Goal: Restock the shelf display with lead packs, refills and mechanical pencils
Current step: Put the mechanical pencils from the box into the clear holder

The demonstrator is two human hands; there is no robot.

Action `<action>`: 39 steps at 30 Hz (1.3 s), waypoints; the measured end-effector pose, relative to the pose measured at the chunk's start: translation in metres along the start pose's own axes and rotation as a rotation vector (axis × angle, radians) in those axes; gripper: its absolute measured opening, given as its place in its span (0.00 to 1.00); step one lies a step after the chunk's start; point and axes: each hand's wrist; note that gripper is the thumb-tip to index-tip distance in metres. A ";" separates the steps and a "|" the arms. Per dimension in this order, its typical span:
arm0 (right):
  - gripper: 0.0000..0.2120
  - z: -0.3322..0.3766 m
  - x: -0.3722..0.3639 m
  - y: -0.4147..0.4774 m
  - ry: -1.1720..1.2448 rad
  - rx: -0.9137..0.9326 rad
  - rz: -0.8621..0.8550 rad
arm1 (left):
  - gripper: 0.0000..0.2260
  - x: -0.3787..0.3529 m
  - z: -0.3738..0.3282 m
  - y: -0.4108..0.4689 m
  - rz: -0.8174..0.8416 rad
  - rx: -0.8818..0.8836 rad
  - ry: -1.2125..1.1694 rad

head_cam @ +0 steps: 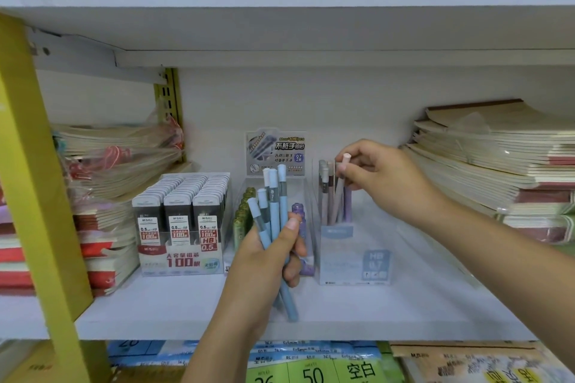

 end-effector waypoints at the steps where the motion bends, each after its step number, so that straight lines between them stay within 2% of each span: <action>1: 0.08 0.000 0.000 0.001 0.007 0.005 -0.007 | 0.09 0.000 0.000 0.000 0.000 0.002 0.003; 5: 0.13 -0.002 -0.003 0.001 -0.095 0.032 -0.004 | 0.08 0.001 -0.001 0.000 0.008 0.007 0.002; 8: 0.12 -0.003 -0.005 0.001 -0.172 0.050 -0.026 | 0.10 0.001 -0.001 -0.001 0.020 0.002 -0.020; 11: 0.08 -0.003 -0.006 0.002 -0.397 0.075 -0.021 | 0.11 0.001 -0.001 -0.002 0.035 0.005 -0.035; 13: 0.11 -0.006 -0.005 0.003 -0.600 0.038 0.010 | 0.12 0.001 -0.003 -0.002 0.045 0.011 -0.037; 17: 0.14 -0.003 0.000 -0.002 -0.701 -0.012 -0.002 | 0.12 -0.001 -0.005 -0.003 0.076 0.019 -0.020; 19: 0.12 0.005 0.000 -0.010 -0.586 0.048 -0.069 | 0.11 -0.003 -0.006 -0.003 0.096 0.027 -0.010; 21: 0.08 0.018 -0.004 -0.022 -0.254 0.064 -0.081 | 0.11 -0.005 -0.007 -0.004 0.121 0.027 -0.007; 23: 0.08 0.032 -0.009 -0.034 0.040 0.035 0.004 | 0.12 -0.008 -0.007 -0.003 0.143 0.023 -0.005; 27: 0.12 0.047 -0.017 -0.043 0.229 0.003 0.183 | 0.11 -0.014 -0.007 -0.004 0.194 0.038 0.012; 31: 0.12 0.047 -0.021 -0.046 0.273 0.002 0.112 | 0.10 -0.017 -0.007 -0.005 0.220 0.054 0.010; 36: 0.10 0.045 0.008 -0.036 0.365 0.093 -0.238 | 0.11 -0.014 -0.005 -0.004 0.131 0.060 0.002; 39: 0.13 0.038 0.030 -0.028 0.200 0.137 -0.315 | 0.06 -0.009 -0.004 -0.002 0.085 0.075 0.028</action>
Point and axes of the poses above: each hand's wrist, its own y-axis towards the middle knuckle, its own x-axis out of the back of the hand, z = x × y, and after that the axes turned 14 degrees about z, right-handed
